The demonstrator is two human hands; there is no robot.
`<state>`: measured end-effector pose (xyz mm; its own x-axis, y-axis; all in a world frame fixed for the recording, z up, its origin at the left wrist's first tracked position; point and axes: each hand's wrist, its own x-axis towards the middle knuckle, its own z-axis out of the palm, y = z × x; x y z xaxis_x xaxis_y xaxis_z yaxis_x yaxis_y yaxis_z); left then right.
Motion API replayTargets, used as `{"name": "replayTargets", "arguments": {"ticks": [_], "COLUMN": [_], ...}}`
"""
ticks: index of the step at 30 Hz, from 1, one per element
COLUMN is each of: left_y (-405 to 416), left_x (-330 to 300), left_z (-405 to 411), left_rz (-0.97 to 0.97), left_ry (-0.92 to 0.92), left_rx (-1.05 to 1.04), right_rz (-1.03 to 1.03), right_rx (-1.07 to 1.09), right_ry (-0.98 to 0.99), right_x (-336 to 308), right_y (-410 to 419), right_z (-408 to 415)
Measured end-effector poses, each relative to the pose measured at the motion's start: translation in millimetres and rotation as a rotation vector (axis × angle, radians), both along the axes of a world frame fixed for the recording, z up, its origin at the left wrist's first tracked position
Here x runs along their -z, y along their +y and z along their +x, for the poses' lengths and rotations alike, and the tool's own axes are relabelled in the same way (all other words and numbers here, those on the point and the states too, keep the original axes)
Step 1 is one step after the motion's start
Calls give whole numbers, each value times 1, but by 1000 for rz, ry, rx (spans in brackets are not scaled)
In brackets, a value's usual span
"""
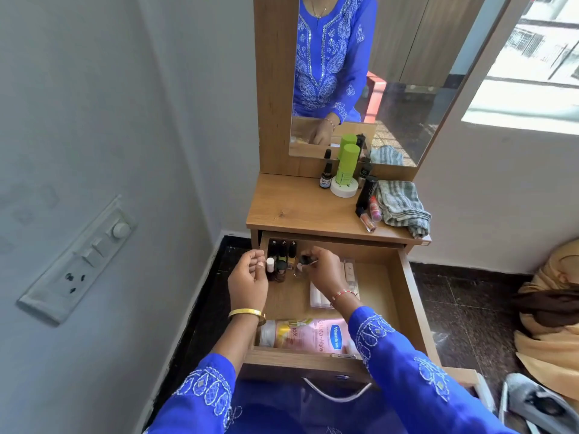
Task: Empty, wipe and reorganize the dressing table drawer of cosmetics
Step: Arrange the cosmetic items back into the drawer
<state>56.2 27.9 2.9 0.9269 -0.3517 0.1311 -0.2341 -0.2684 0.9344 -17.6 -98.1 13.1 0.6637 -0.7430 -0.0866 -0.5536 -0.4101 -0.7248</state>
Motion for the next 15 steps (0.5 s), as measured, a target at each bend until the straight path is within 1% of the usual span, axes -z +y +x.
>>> {"name": "replayTargets", "arguments": {"ticks": [7,15], "left_y": [-1,0], "left_x": [2,0], "left_z": [1,-1], "left_rz": [10,35], "left_ry": [13,-40], "left_rx": [-1,43], "right_rz": [-18,-62], "right_rx": [-57,-117], "right_ry": [61,74], "right_x": [14,12], "right_y": [6,10], "right_z": [12,14]}}
